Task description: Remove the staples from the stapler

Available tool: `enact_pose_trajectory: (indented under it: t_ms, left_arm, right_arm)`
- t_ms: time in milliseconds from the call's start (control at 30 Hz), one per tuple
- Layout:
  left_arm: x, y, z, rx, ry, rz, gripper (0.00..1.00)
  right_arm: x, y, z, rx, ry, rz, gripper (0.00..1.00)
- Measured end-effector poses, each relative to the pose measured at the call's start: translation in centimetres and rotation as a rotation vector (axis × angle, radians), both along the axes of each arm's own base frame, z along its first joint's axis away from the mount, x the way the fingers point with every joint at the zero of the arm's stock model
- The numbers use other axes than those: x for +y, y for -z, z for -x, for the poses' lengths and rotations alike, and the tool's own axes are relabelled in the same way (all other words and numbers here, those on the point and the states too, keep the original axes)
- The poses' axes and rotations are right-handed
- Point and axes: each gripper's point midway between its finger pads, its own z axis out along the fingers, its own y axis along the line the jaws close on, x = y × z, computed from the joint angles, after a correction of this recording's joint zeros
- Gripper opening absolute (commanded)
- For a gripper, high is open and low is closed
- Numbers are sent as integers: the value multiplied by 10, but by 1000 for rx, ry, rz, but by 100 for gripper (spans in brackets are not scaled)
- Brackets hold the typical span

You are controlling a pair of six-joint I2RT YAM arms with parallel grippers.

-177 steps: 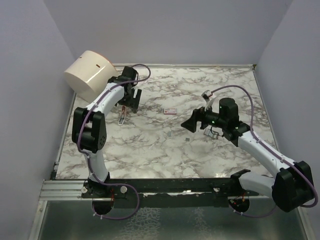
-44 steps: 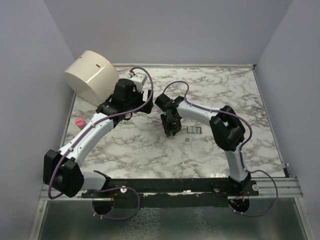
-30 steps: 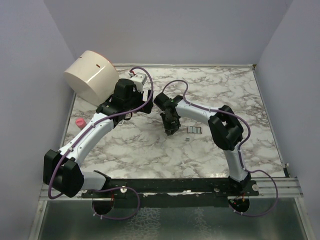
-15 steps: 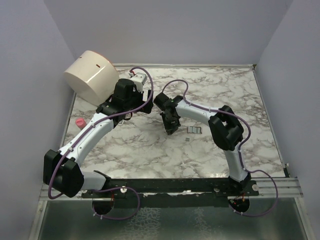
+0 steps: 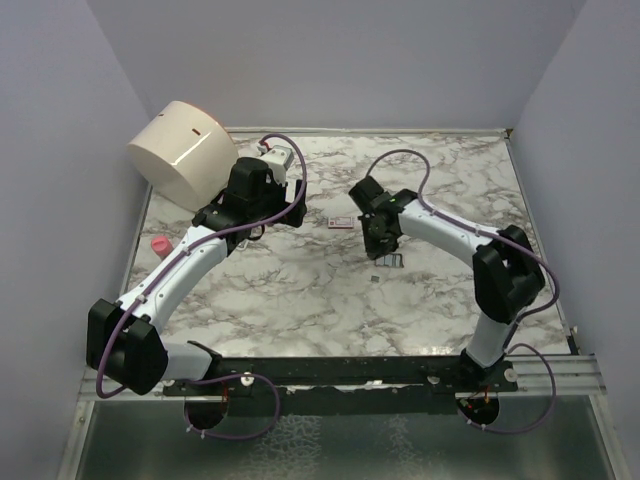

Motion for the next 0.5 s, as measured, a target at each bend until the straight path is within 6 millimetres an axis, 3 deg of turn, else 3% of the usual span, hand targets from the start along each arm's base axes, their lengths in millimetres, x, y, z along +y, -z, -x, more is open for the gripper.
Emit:
enact_pose_trajectory:
  t_ms: [133, 267, 500]
  left_arm:
    - [0, 0, 0, 0, 0, 0, 98]
    - [0, 0, 0, 0, 0, 0, 98]
    - [0, 0, 0, 0, 0, 0, 98]
  right_arm:
    - [-51, -1, -9, -2, 105, -7, 10]
    - [-81, 10, -13, 24, 166, -7, 10]
    - [-82, 17, -16, 36, 163, -43, 10]
